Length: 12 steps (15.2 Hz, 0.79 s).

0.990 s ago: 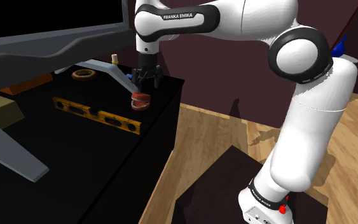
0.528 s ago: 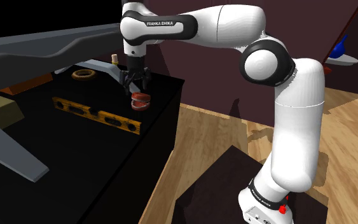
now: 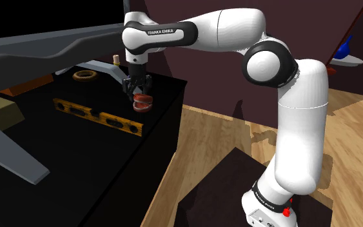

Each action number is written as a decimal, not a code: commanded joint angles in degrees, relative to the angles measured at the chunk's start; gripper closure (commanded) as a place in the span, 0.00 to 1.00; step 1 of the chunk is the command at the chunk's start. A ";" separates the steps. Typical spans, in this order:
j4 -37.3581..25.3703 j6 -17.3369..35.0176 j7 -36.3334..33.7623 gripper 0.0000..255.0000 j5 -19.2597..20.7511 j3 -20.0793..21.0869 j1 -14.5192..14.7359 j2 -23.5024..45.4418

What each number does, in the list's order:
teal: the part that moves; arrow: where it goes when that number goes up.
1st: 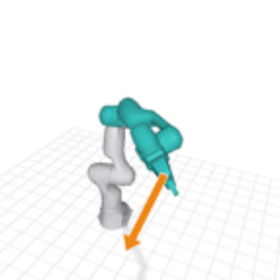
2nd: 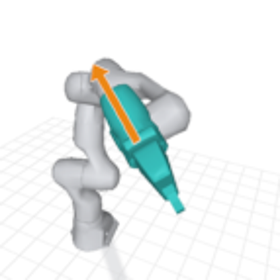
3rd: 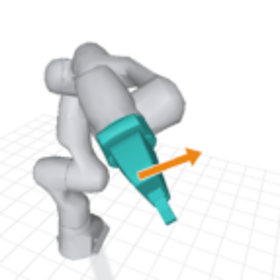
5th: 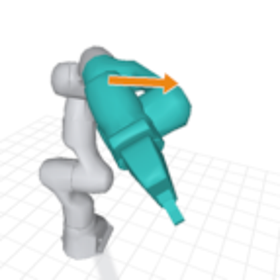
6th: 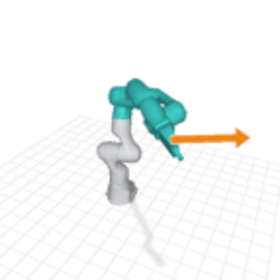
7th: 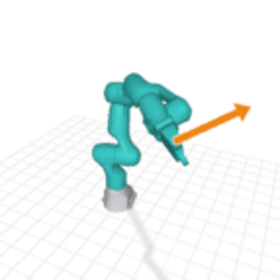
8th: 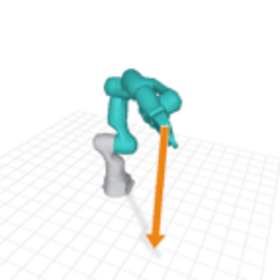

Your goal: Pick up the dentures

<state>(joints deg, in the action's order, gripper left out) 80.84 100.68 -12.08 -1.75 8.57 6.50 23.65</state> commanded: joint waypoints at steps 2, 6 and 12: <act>0.03 0.05 0.01 1.00 0.01 -0.01 -0.01 0.03; 0.00 0.05 -0.02 1.00 0.01 0.00 0.01 0.06; -2.74 -2.88 -0.20 1.00 0.01 0.04 0.06 -0.15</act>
<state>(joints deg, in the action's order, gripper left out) 79.29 98.73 -12.16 -1.79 8.59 6.48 23.25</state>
